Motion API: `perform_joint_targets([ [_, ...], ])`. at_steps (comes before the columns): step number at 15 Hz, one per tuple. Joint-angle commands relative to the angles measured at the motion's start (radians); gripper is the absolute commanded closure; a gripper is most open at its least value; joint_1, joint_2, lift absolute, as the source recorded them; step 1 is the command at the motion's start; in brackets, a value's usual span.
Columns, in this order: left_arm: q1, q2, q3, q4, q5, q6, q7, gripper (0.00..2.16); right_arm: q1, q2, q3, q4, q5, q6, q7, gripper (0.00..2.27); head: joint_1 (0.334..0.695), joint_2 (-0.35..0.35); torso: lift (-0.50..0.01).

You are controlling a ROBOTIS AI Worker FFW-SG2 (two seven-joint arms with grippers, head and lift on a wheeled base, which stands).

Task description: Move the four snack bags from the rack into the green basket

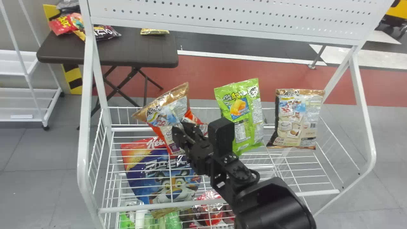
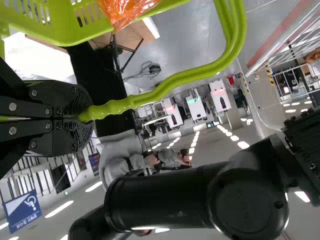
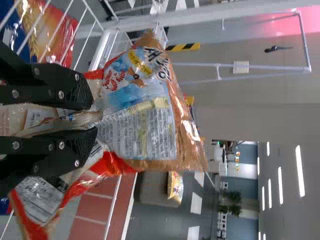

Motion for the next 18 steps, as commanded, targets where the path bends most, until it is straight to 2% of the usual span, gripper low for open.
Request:
perform_joint_targets([
  [1,0.000,0.000,0.004,-0.001,0.002,0.000,-0.001,1.51,0.082,-0.010,0.001,-0.140,0.009,0.023,0.014,2.19,0.695,-0.197,0.000],
  [6,0.006,0.004,0.020,-0.011,0.005,0.003,-0.010,1.51,0.352,-0.045,-0.106,-0.534,-0.003,0.165,0.097,2.19,0.695,-0.214,0.000],
  [8,0.006,0.004,0.029,-0.011,0.008,0.003,-0.010,1.51,0.488,-0.045,-0.183,-0.688,-0.020,0.260,0.139,2.19,0.695,-0.255,0.000],
  [10,0.011,0.004,0.047,-0.011,0.022,0.000,-0.010,1.51,0.586,-0.045,-0.301,-0.795,-0.123,0.481,0.200,2.19,0.695,-0.327,0.000],
  [12,0.011,-0.001,0.055,-0.011,0.022,-0.003,-0.007,1.51,0.707,-0.045,-0.423,-0.858,-0.181,0.523,0.226,2.19,0.695,-0.350,0.000],
  [14,0.008,-0.006,0.052,-0.011,0.020,-0.003,-0.002,1.51,0.766,-0.044,-0.542,-0.898,-0.250,0.698,0.278,2.19,0.695,-0.350,0.000],
  [16,0.003,-0.007,0.046,-0.011,0.016,-0.003,0.004,1.51,0.784,-0.039,-0.615,-0.899,-0.267,0.907,0.303,2.19,0.695,-0.350,0.000],
  [18,0.002,-0.009,0.037,-0.009,0.010,0.000,0.009,1.51,0.786,-0.038,-0.631,-0.880,-0.269,1.085,0.335,2.19,0.695,-0.350,0.000],
])
